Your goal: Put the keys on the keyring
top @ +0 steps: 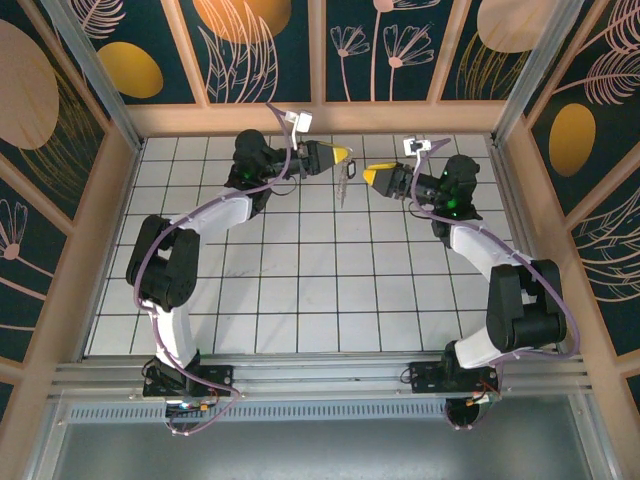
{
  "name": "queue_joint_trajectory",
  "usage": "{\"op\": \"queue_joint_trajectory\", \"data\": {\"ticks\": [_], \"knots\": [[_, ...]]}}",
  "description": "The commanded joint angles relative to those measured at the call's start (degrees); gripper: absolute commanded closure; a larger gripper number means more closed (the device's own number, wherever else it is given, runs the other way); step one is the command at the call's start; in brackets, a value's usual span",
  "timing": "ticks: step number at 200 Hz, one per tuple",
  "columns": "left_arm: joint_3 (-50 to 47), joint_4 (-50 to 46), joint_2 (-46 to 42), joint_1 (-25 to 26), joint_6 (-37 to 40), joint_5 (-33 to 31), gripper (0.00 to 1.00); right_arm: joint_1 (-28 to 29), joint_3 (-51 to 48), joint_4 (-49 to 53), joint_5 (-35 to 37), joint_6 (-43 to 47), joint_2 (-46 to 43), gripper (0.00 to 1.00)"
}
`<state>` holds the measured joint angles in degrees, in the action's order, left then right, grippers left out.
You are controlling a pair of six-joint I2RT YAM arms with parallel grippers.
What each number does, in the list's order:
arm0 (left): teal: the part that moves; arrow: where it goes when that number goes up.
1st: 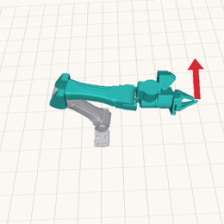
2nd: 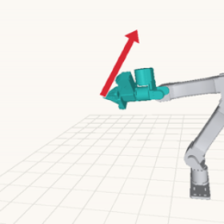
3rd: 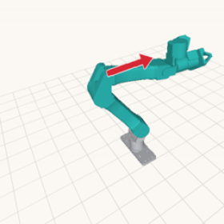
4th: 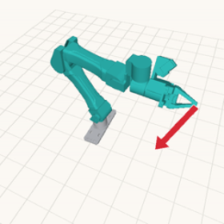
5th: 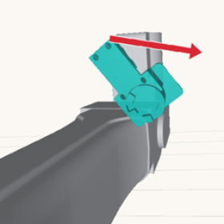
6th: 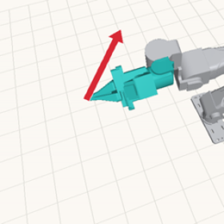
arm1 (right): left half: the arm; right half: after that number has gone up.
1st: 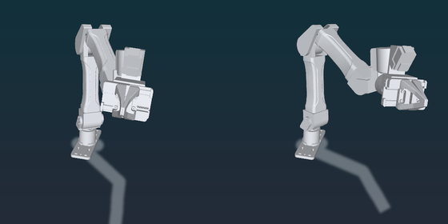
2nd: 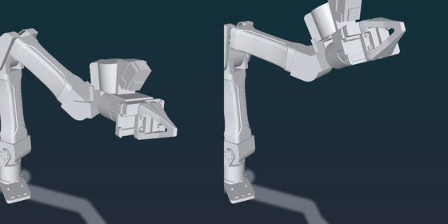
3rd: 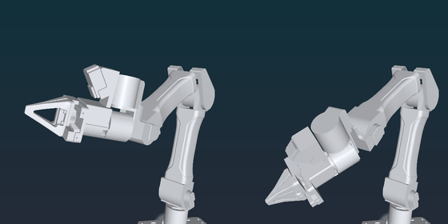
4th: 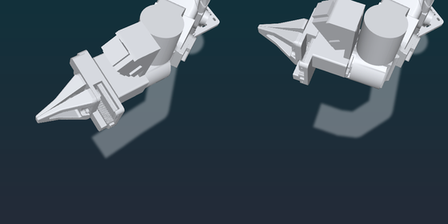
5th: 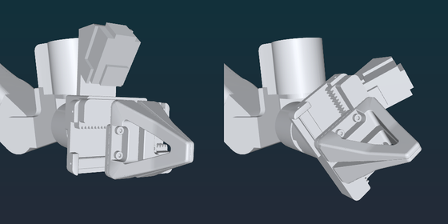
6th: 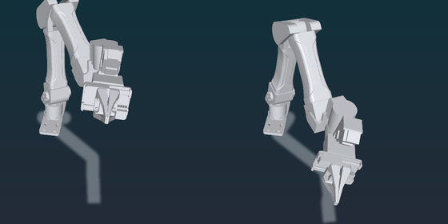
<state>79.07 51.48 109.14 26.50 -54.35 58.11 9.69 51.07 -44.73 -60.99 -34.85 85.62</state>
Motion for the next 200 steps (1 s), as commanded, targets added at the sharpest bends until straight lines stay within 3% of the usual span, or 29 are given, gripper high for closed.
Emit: {"op": "queue_joint_trajectory", "data": {"ticks": [1, 83, 140, 180, 200], "knots": [[-0.1, 3.7, -2.8, 0.4, -0.8, 1.2, 1.00, 1.3, 2.4, -4.5, -1.5, 0.9, 0.5, 0.48], [0.2, 3.5, -3.3, 1.4, -0.9, 2.5, 1.00, 3.3, 5.7, -5.1, -3.9, 1.5, 2.8, 0.51], [0.5, 3.7, -3.0, 1.4, -1.0, 2.3, 1.00, 3.3, 4.1, -7.4, -5.0, 0.2, 2.0, 0.85], [0.5, 3.9, -3.0, 1.4, -0.9, 1.9, 1.00, 3.4, 2.9, -8.4, -5.1, -0.5, 1.4, 1.00], [0.5, 3.9, -3.0, 1.4, -1.0, 1.7, 1.00, 3.4, 2.1, -9.0, -4.9, -0.8, 0.8, 1.00]]}}
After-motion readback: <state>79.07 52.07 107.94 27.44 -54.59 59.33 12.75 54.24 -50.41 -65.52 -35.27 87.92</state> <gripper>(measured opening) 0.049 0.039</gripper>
